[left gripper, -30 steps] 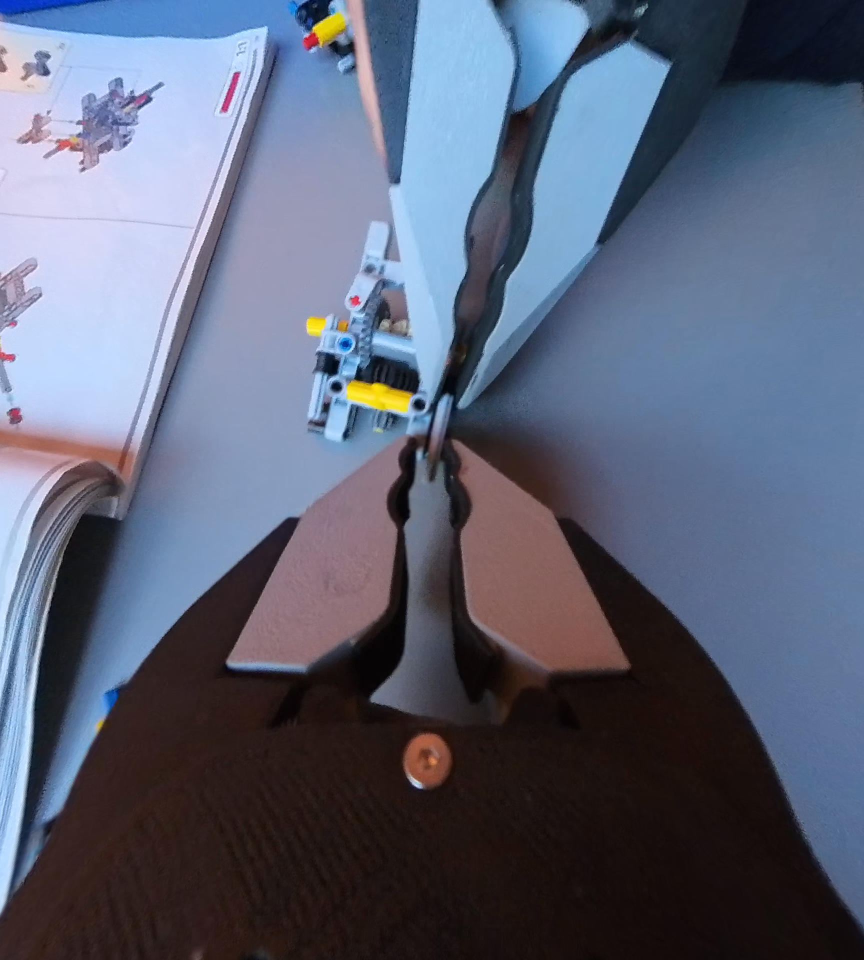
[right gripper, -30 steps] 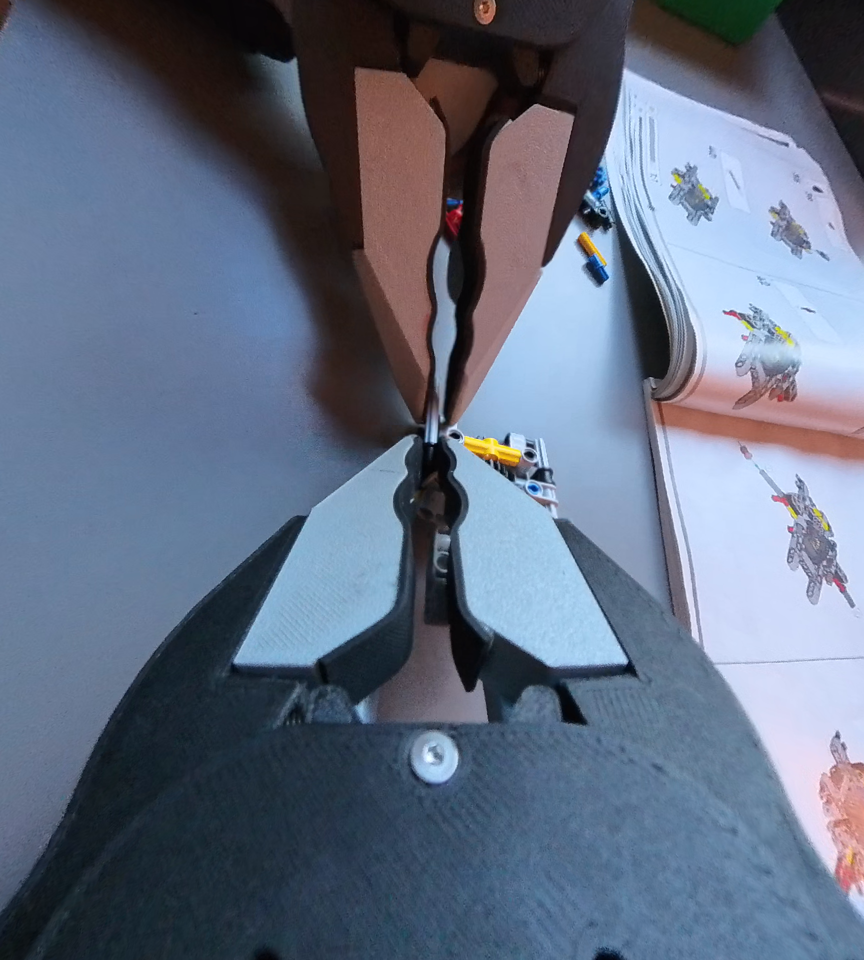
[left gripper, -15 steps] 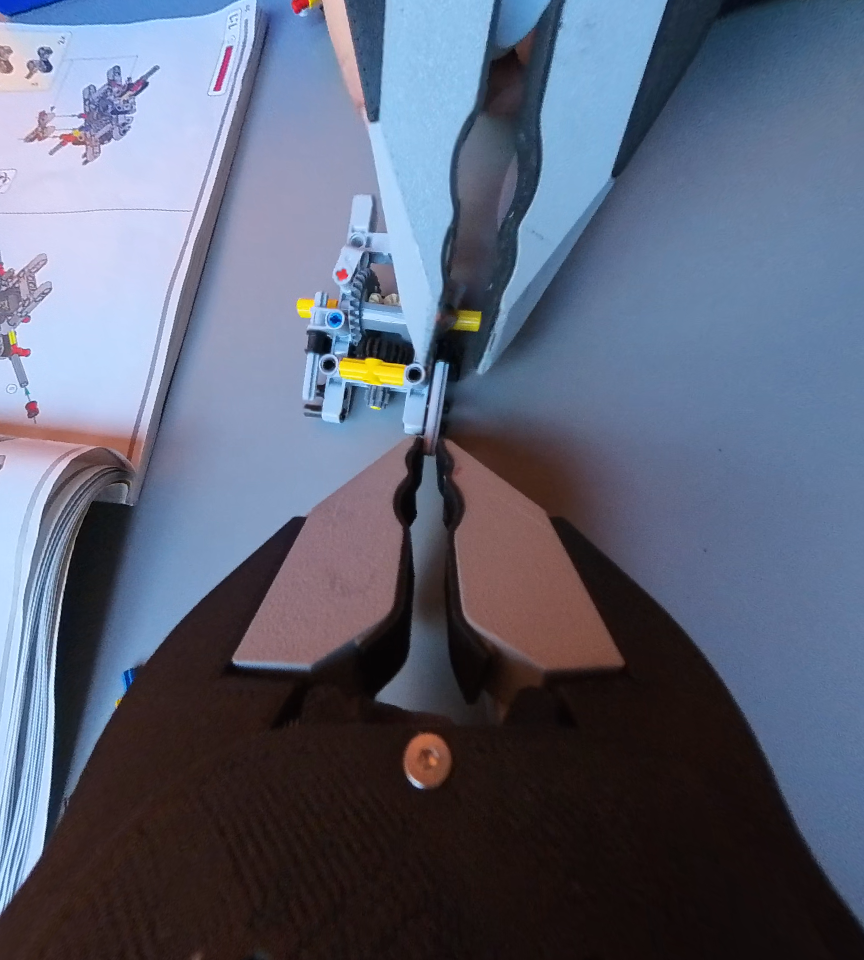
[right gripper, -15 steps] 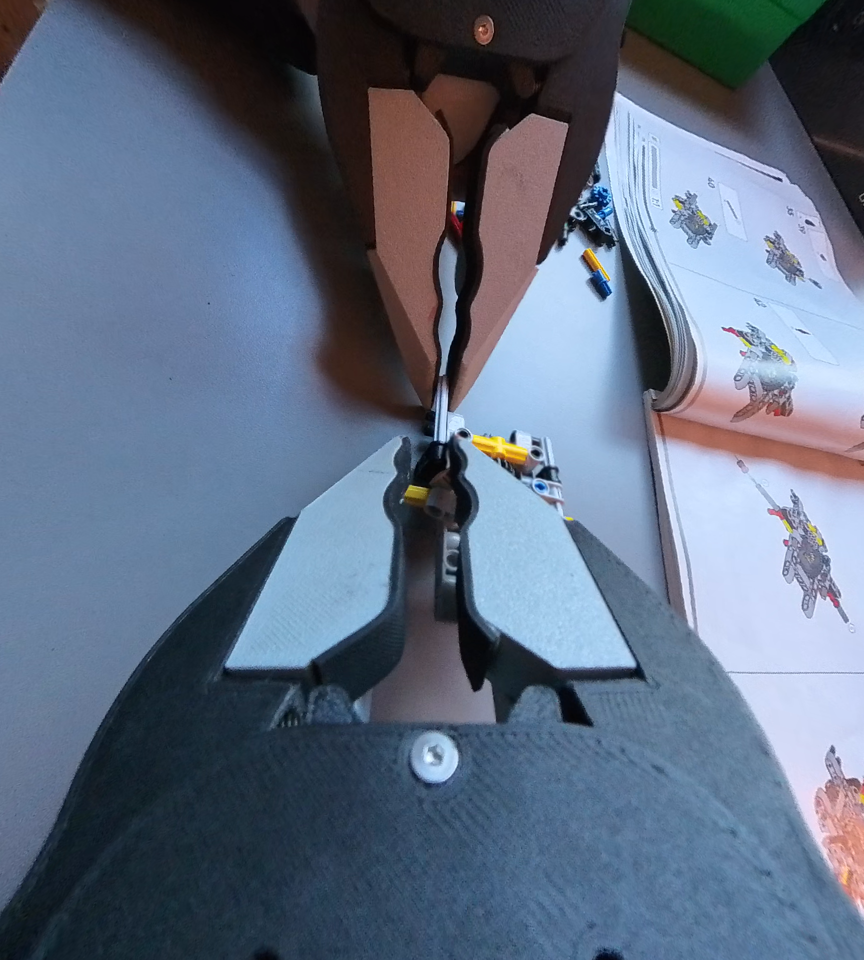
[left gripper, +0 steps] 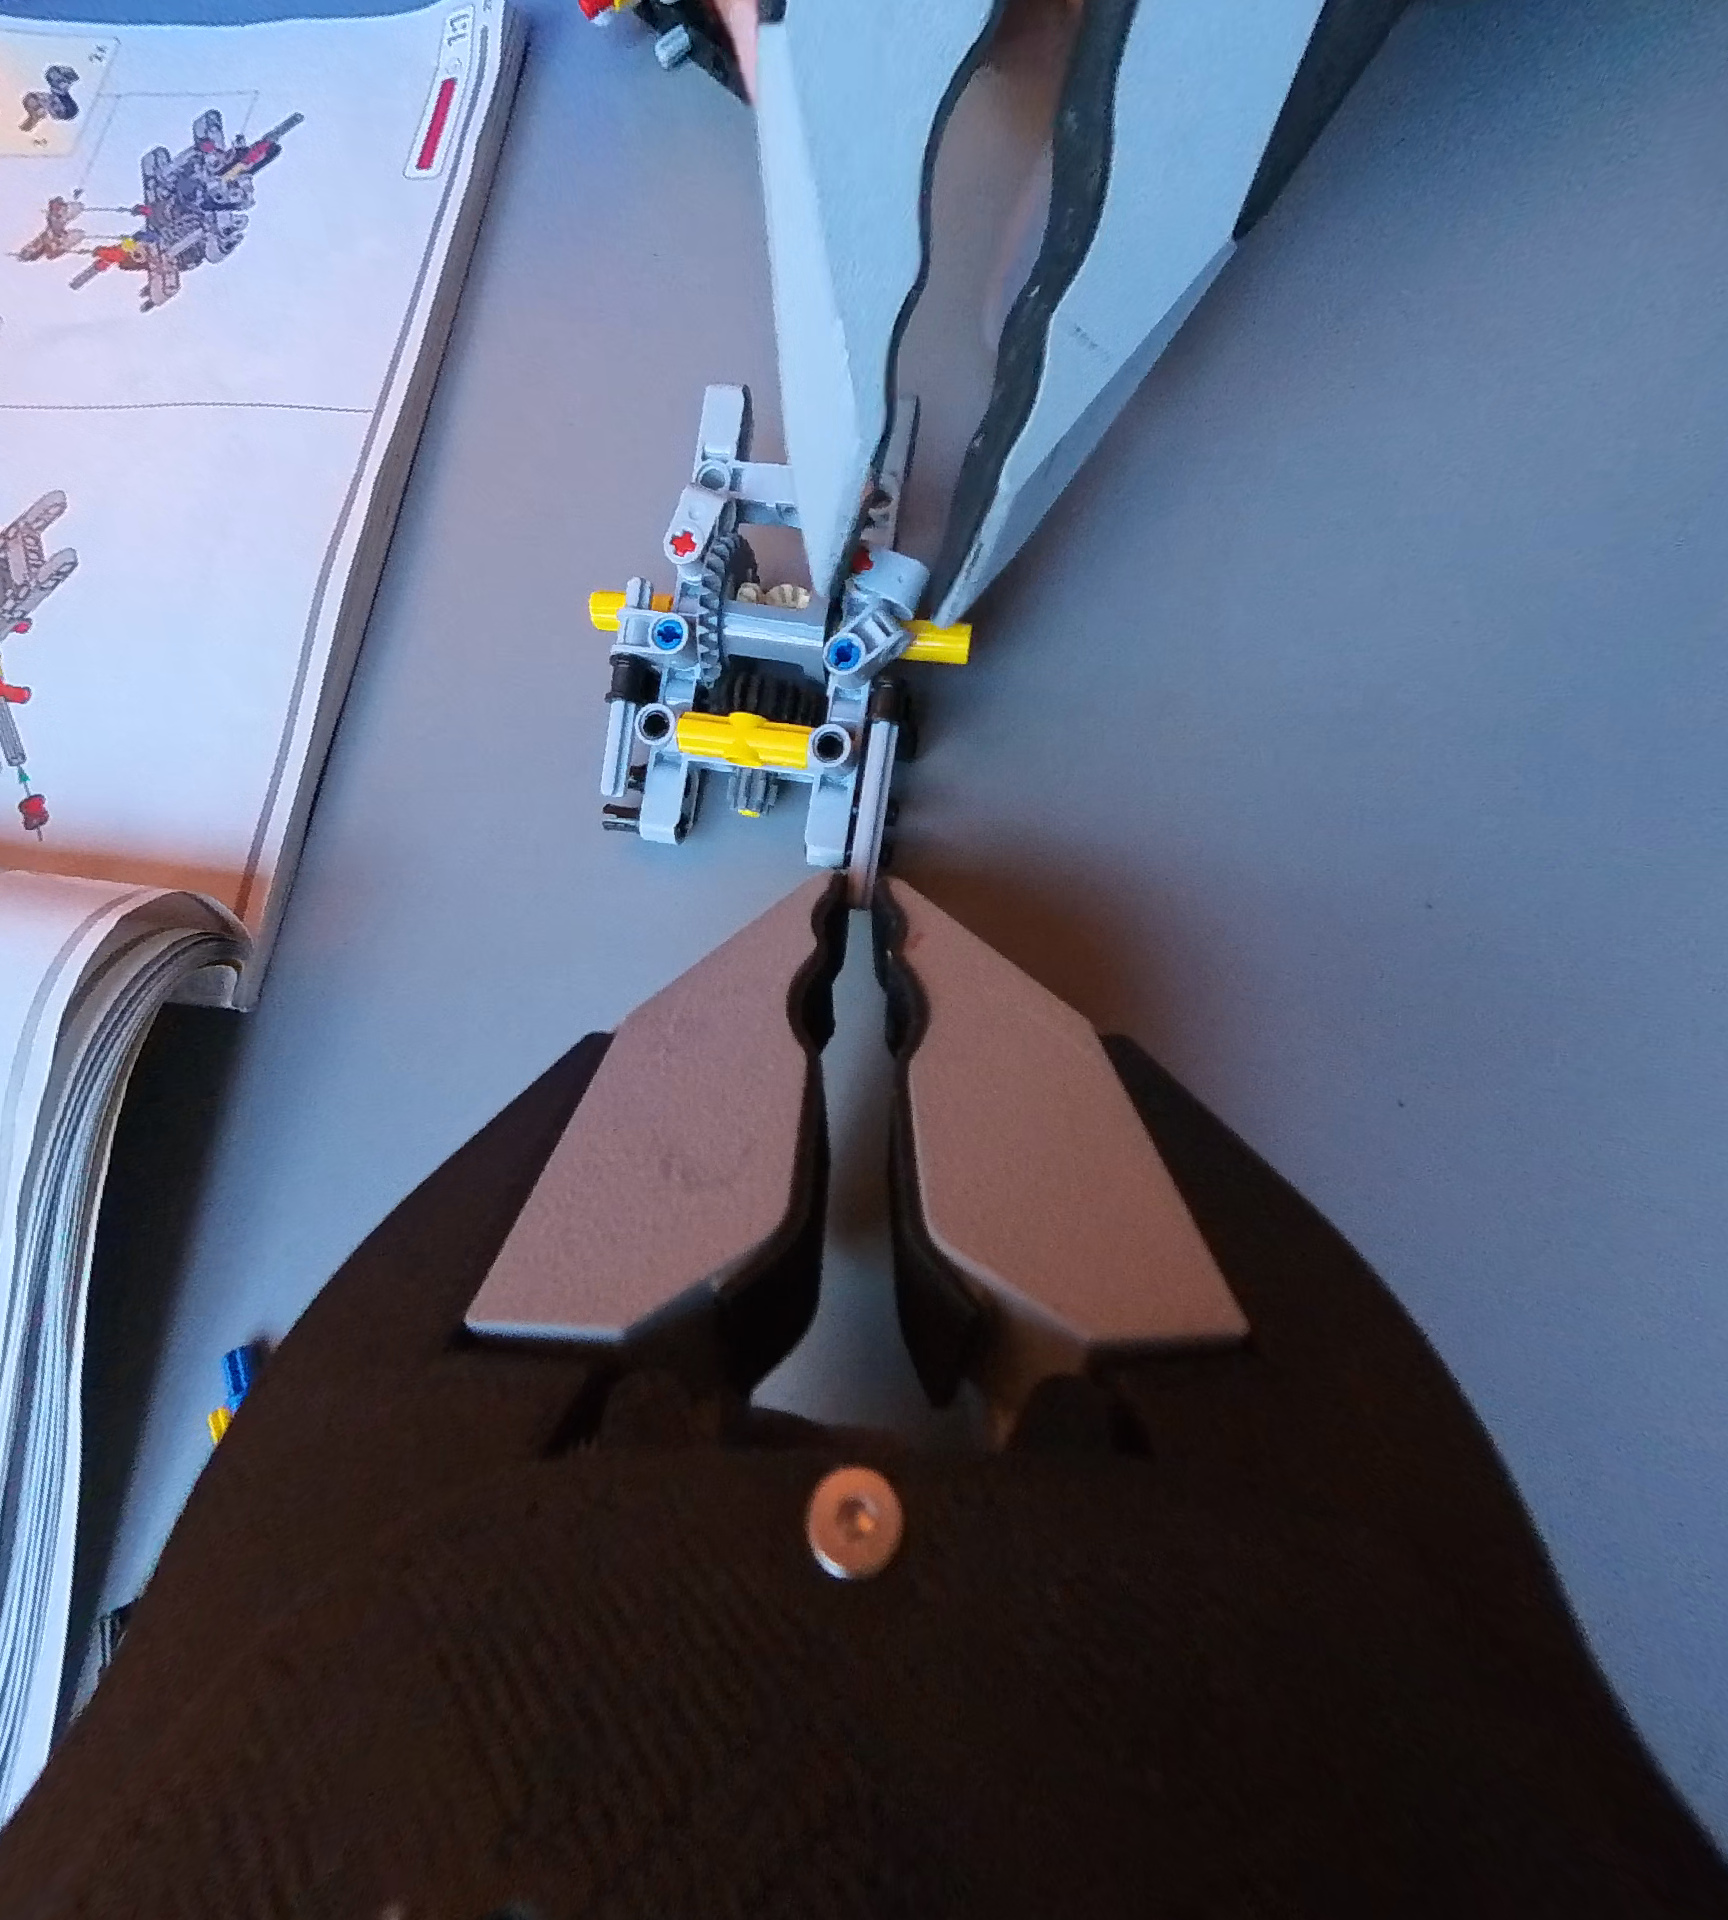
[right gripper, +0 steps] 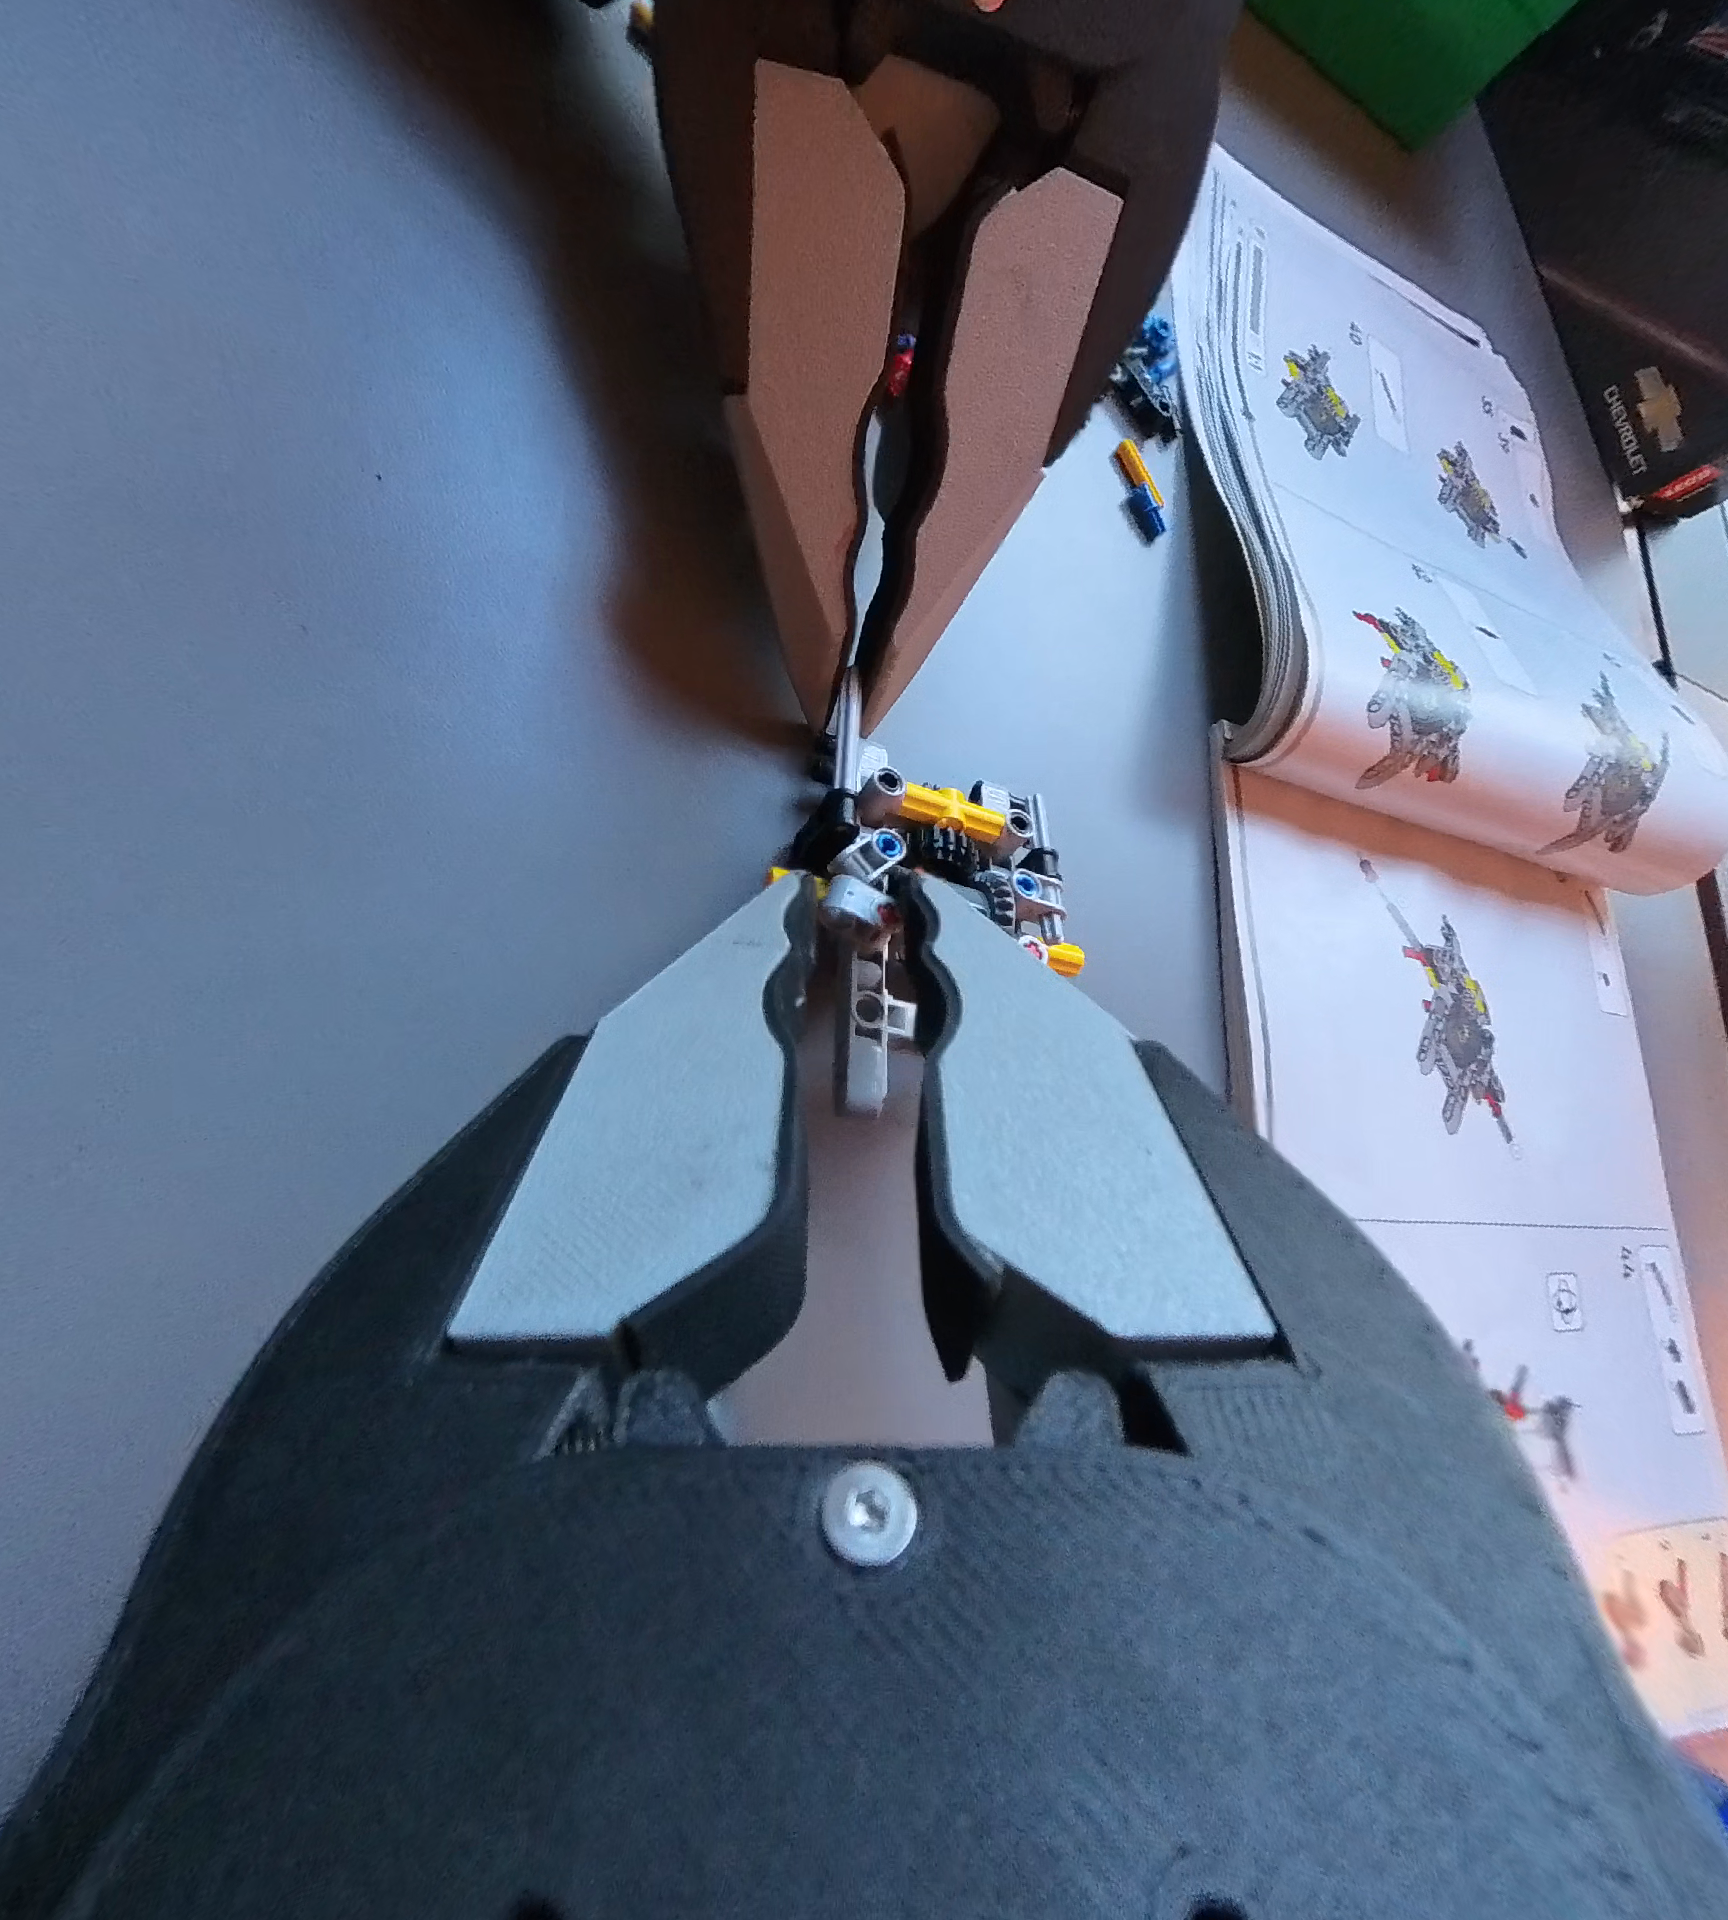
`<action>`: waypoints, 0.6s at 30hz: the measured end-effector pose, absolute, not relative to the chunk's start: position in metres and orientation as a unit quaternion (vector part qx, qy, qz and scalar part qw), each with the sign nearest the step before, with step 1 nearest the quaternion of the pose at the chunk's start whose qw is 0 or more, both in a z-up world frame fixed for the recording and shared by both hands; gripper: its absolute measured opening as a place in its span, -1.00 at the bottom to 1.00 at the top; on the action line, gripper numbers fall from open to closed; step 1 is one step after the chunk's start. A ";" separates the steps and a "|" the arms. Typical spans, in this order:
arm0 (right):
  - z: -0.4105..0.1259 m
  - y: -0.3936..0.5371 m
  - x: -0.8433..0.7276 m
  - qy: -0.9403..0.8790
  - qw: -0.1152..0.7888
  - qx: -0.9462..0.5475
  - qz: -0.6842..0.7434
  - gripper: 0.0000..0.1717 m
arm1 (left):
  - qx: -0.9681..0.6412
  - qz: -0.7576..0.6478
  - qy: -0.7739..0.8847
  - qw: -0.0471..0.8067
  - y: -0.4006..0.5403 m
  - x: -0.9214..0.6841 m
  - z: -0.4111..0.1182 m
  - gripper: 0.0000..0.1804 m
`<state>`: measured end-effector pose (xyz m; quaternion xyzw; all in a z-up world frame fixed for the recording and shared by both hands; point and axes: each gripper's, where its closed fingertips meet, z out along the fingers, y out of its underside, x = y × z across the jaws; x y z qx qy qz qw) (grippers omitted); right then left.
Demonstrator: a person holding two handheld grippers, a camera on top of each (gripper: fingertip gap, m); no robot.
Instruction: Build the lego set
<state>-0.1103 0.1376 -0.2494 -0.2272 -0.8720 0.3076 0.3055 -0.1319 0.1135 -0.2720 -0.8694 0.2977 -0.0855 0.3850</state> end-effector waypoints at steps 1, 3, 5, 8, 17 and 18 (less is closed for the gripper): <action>-0.249 0.138 -0.110 -0.874 0.313 -0.219 0.300 -0.85 | -0.869 -0.086 0.298 0.385 0.113 -0.132 -0.272 -0.98; -0.248 0.139 -0.110 -0.880 0.328 -0.201 0.278 -0.86 | -0.869 -0.086 0.298 0.385 0.113 -0.132 -0.272 -0.98; -0.249 0.139 -0.109 -0.884 0.338 -0.189 0.261 -0.87 | -0.870 -0.087 0.297 0.385 0.113 -0.132 -0.272 -0.98; -0.249 0.138 -0.108 -0.885 0.333 -0.186 0.266 -0.87 | -0.869 -0.085 0.298 0.386 0.114 -0.132 -0.272 -0.98; -0.245 0.144 -0.112 -0.860 0.304 -0.268 0.310 -0.81 | -0.873 -0.080 0.288 0.386 0.115 -0.132 -0.272 -0.98; -0.245 0.148 -0.115 -0.849 0.302 -0.301 0.311 -0.79 | -0.874 -0.077 0.284 0.386 0.116 -0.132 -0.272 -0.98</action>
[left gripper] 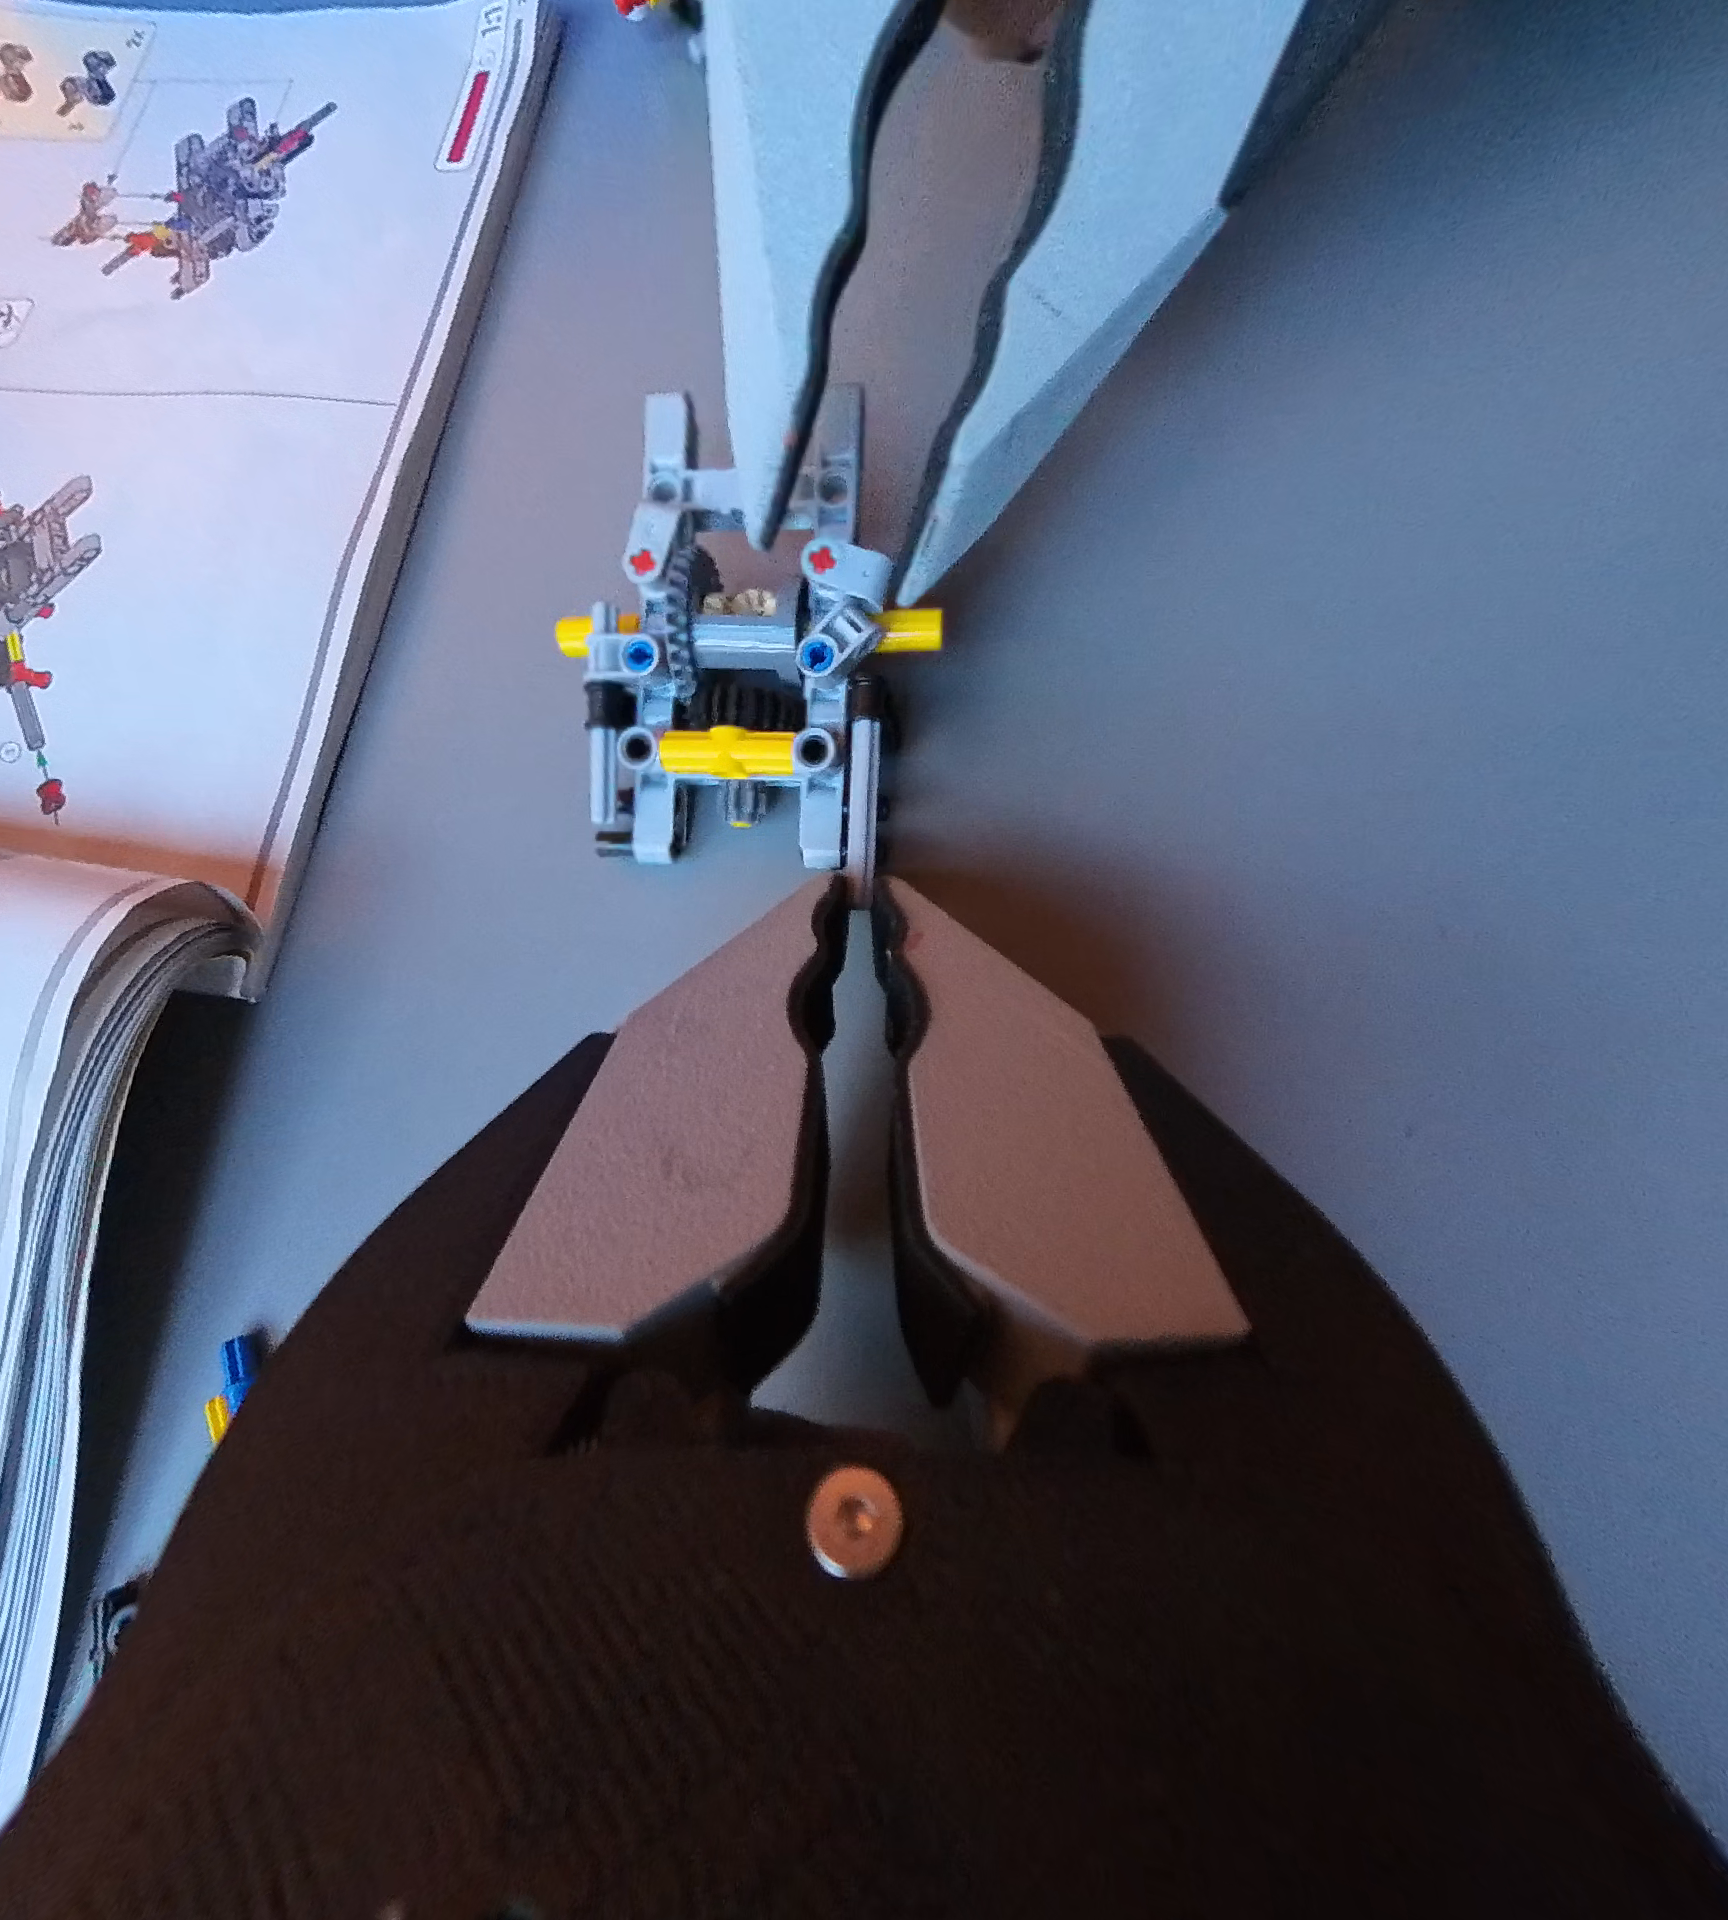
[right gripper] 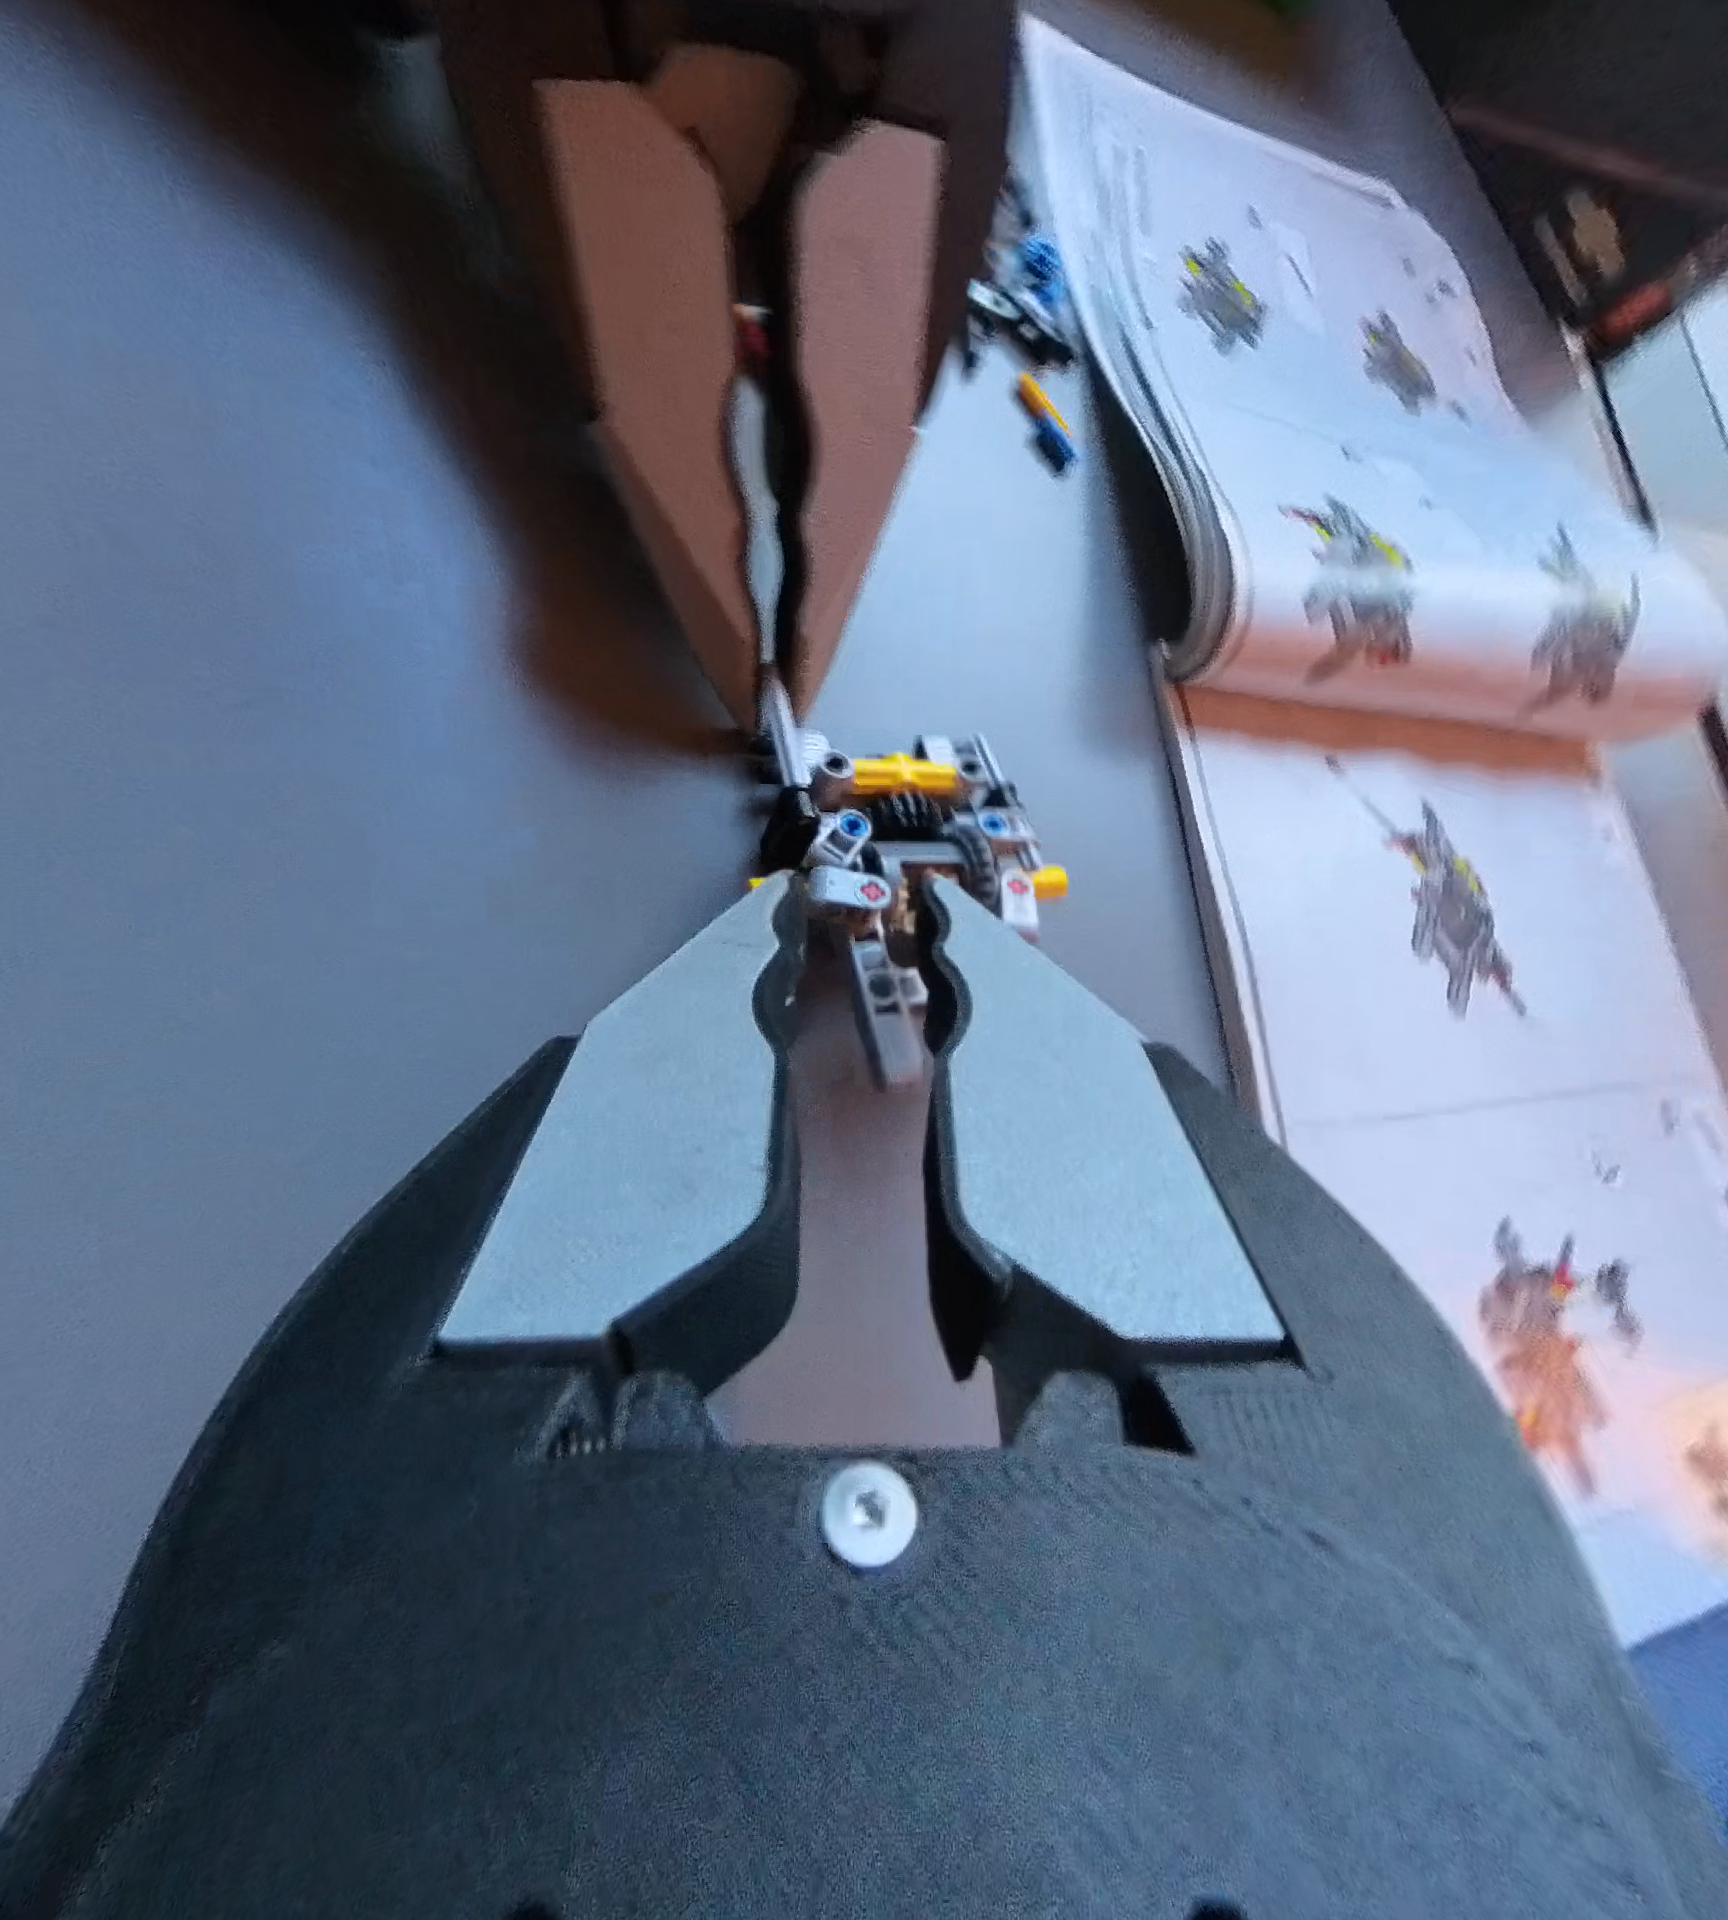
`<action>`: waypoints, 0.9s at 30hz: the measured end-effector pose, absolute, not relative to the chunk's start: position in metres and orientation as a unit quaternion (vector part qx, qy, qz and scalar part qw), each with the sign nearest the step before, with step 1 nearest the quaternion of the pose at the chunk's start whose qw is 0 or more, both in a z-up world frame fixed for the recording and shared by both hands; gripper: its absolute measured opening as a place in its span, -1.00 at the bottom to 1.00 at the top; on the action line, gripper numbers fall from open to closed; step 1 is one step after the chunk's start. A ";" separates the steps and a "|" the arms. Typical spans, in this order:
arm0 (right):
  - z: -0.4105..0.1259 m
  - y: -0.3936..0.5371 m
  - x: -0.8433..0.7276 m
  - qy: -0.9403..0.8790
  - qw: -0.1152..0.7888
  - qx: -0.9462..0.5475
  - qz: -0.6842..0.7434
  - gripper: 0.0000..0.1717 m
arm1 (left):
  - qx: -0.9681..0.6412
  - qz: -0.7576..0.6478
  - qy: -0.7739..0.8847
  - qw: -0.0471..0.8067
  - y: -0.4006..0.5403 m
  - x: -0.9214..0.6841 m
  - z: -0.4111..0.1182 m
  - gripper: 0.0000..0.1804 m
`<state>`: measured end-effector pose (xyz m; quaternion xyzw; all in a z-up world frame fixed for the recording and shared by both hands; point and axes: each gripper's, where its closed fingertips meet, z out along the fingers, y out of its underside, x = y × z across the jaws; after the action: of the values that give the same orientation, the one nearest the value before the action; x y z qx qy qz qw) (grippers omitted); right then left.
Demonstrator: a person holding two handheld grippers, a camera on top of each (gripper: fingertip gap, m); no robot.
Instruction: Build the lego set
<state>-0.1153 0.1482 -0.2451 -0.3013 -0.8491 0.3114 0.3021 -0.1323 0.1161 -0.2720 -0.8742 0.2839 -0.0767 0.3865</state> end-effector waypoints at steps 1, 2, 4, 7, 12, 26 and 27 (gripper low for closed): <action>-0.246 0.152 -0.116 -0.839 0.296 -0.332 0.314 -0.77 | -0.875 -0.074 0.281 0.387 0.116 -0.132 -0.272 -0.98; -0.247 0.154 -0.116 -0.828 0.293 -0.357 0.319 -0.75 | -0.876 -0.073 0.278 0.387 0.117 -0.132 -0.272 -0.98; -0.248 0.153 -0.112 -0.808 0.291 -0.388 0.334 -0.80 | -0.877 -0.069 0.274 0.388 0.117 -0.131 -0.272 -0.98; -0.249 0.149 -0.109 -0.794 0.311 -0.398 0.339 -0.80 | -0.878 -0.068 0.272 0.388 0.117 -0.130 -0.272 -0.98; -0.249 0.149 -0.114 -0.787 0.327 -0.406 0.331 -0.83 | -0.877 -0.063 0.274 0.389 0.117 -0.129 -0.272 -0.98; -0.252 0.149 -0.106 -0.835 0.268 -0.322 0.357 -0.85 | -0.878 -0.084 0.274 0.384 0.117 -0.125 -0.272 -0.98; -0.251 0.148 -0.105 -0.843 0.262 -0.305 0.358 -0.85 | -0.878 -0.087 0.274 0.384 0.116 -0.125 -0.272 -0.98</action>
<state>-0.1051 0.1482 -0.2515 -0.3049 -0.8427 0.3582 0.2618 -0.1253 0.1165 -0.2721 -0.8775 0.2742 -0.0866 0.3838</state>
